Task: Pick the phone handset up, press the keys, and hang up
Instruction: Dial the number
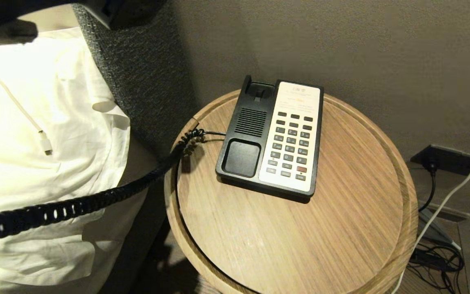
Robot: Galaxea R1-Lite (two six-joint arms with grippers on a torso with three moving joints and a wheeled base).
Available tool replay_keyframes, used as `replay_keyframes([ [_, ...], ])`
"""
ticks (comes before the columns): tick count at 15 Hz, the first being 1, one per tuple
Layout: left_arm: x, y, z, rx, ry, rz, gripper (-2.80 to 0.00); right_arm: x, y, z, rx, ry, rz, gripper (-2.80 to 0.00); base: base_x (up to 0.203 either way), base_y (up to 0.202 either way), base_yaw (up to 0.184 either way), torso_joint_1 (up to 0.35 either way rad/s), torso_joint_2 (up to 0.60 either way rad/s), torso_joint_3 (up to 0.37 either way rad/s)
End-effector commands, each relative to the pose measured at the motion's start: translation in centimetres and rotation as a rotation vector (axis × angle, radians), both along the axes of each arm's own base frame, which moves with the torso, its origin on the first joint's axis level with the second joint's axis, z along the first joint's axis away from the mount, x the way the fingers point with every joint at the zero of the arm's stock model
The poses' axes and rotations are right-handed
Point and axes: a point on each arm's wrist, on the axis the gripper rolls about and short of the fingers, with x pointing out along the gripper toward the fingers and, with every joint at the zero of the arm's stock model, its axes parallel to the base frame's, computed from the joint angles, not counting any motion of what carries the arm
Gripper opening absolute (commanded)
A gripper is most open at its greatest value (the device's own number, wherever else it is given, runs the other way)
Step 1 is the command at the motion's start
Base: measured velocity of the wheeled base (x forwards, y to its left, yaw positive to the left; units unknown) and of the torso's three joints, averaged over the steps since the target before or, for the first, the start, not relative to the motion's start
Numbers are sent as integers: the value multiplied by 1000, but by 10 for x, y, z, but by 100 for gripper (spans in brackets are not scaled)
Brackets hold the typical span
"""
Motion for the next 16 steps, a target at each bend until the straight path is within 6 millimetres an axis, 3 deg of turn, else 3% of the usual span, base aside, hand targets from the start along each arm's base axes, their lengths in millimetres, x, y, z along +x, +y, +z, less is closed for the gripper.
replay_keyframes([
  [1, -12, 20, -7, -46, 32, 4, -280, 0, 0, 0, -1, -3, -1, -280, 0, 0, 0, 0, 0, 0],
  [6, -24, 37, -5, -198, 44, -31, -280, 0, 0, 0, -1, -1, -1, -280, 0, 0, 0, 0, 0, 0],
  [9, -31, 47, -16, -219, 48, -50, -280, 0, 0, 0, -1, -1, 0, -280, 0, 0, 0, 0, 0, 0],
  [16, -32, 50, -22, -237, 36, -58, -280, 0, 0, 0, -1, -1, -1, -280, 0, 0, 0, 0, 0, 0],
])
